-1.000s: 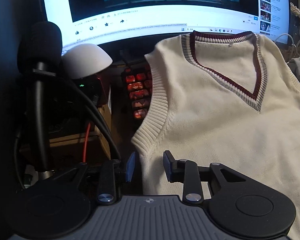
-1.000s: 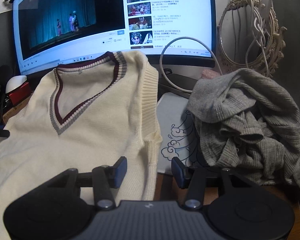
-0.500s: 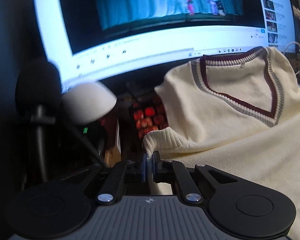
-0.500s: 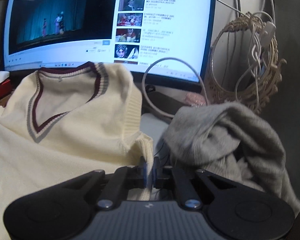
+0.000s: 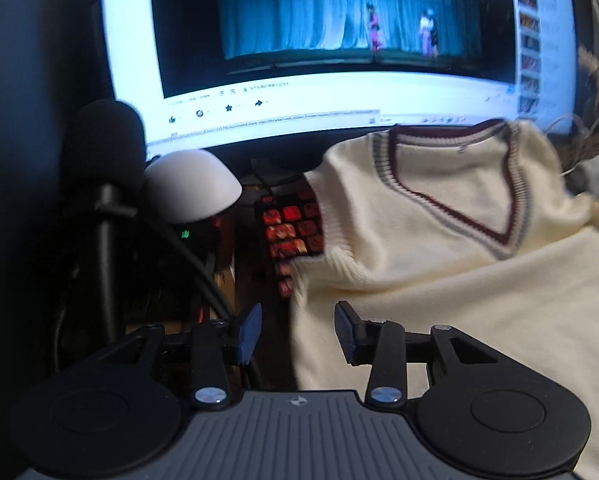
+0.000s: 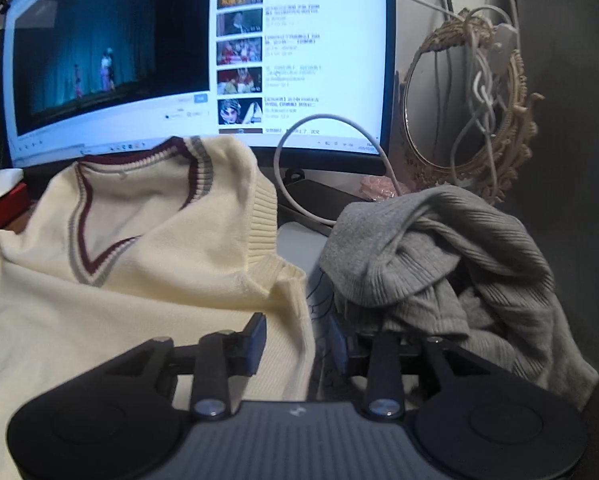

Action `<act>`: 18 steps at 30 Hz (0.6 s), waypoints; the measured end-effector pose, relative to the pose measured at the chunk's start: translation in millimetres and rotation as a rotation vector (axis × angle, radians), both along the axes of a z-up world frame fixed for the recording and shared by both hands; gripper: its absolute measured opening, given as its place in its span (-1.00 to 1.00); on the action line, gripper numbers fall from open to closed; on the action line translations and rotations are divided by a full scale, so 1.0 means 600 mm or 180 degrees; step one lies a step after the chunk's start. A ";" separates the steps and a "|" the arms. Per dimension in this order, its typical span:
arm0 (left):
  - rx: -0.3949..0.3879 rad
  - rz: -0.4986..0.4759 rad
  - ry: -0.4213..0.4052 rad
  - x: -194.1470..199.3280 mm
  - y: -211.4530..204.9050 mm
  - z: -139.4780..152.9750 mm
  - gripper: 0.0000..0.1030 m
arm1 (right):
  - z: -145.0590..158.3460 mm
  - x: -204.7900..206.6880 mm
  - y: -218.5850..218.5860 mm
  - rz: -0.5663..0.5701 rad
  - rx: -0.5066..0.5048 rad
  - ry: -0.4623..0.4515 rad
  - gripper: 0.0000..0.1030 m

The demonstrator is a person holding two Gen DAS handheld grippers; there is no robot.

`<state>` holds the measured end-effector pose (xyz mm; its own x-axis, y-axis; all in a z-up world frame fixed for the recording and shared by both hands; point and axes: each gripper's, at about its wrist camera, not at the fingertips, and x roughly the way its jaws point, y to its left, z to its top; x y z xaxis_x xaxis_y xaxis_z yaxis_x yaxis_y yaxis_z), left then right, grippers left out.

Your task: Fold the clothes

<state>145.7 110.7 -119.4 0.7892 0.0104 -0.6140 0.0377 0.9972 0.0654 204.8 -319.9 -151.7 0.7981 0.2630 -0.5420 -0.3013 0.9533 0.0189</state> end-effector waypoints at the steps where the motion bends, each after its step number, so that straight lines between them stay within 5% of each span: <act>1: -0.0053 -0.0039 0.0043 -0.013 0.000 0.002 -0.23 | 0.004 -0.013 -0.002 0.0010 0.0028 0.0017 -0.29; 9: -0.0049 -0.0156 0.0285 -0.104 -0.010 -0.015 -0.23 | -0.016 -0.117 -0.005 0.0137 0.0068 0.0252 -0.28; 18: -0.0025 -0.0155 0.0535 -0.114 -0.009 -0.054 -0.24 | -0.045 -0.156 -0.011 0.0058 0.0111 0.0406 -0.30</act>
<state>77.2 105.3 -151.5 0.6750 -0.0305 -0.7372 0.0956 0.9943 0.0463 111.3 -326.5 -178.5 0.7181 0.2974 -0.6292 -0.3117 0.9458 0.0913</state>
